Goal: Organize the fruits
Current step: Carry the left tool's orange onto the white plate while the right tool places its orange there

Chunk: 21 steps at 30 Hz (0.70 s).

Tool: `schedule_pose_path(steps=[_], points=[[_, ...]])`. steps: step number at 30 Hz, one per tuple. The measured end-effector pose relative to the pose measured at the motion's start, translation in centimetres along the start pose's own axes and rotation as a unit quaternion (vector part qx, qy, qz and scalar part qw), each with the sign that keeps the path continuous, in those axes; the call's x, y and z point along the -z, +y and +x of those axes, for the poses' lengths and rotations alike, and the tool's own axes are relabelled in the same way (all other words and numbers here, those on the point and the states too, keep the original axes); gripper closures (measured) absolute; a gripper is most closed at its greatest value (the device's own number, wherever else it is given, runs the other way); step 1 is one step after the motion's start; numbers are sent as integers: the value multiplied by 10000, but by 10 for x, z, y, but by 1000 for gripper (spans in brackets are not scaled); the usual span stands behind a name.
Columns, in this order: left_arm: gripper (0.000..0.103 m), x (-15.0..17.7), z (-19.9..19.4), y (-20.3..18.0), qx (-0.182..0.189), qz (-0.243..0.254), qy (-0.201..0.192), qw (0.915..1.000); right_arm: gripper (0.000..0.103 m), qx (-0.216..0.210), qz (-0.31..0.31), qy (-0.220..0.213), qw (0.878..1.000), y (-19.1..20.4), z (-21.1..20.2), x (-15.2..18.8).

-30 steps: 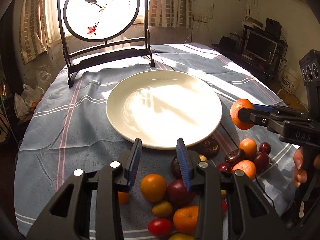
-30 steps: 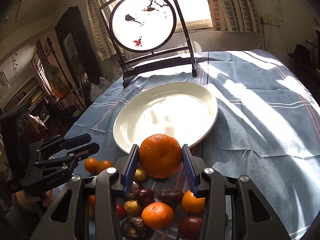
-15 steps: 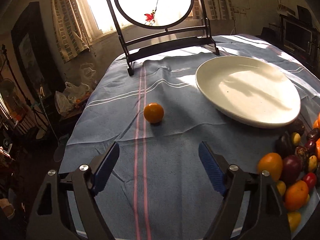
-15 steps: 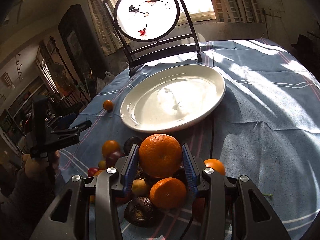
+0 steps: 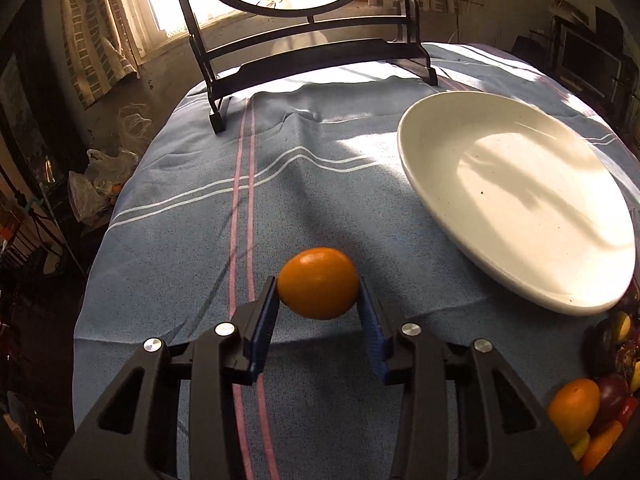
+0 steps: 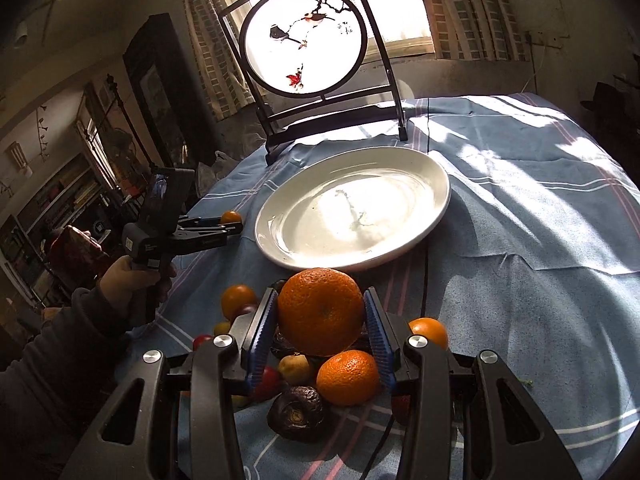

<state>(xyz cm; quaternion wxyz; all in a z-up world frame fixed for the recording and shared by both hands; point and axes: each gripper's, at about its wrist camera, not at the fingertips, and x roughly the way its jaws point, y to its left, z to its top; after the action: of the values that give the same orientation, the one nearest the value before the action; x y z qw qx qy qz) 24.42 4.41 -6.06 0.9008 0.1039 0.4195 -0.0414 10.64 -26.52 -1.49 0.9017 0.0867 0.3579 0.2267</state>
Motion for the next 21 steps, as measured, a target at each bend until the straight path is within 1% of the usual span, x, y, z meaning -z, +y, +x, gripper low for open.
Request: schedule_pose_path(steps=[2,4,6,9,12,15,16,17,18,19,20,21], points=[[64,4,-23,-5,111,-80,-181,9997,59,17,10,12,10000,-3,1,-2],[64,4,-50,-15,308,-88,-430,9986,59,92,21,12,10000,-8,3,-7],[64,0,-72,-33,505,52,-594,9969,59,153,43,8,9999,-14,7,-19],[64,-8,-87,-67,798,311,-644,9942,59,177,81,135,9997,-21,24,-42],[64,-17,-84,-96,991,444,-604,9923,59,302,86,342,9989,-25,52,-60],[64,-24,-62,-114,1089,448,-414,9922,59,381,132,512,9979,-28,80,-73],[63,-26,-53,-118,1058,458,-328,9928,57,377,143,542,9977,-28,87,-77],[63,-28,-44,-120,1027,464,-232,9934,53,397,140,548,9976,-28,93,-81],[57,-30,-38,-121,977,463,-169,9940,45,467,149,531,9974,-27,94,-84],[52,-31,-36,-121,903,434,-172,9948,33,566,162,425,9974,-26,92,-86],[37,-31,-39,-116,872,347,-225,9953,33,581,152,308,9977,-25,85,-88],[27,-29,-46,-110,889,251,-339,9951,33,559,127,250,9980,-23,79,-87]])
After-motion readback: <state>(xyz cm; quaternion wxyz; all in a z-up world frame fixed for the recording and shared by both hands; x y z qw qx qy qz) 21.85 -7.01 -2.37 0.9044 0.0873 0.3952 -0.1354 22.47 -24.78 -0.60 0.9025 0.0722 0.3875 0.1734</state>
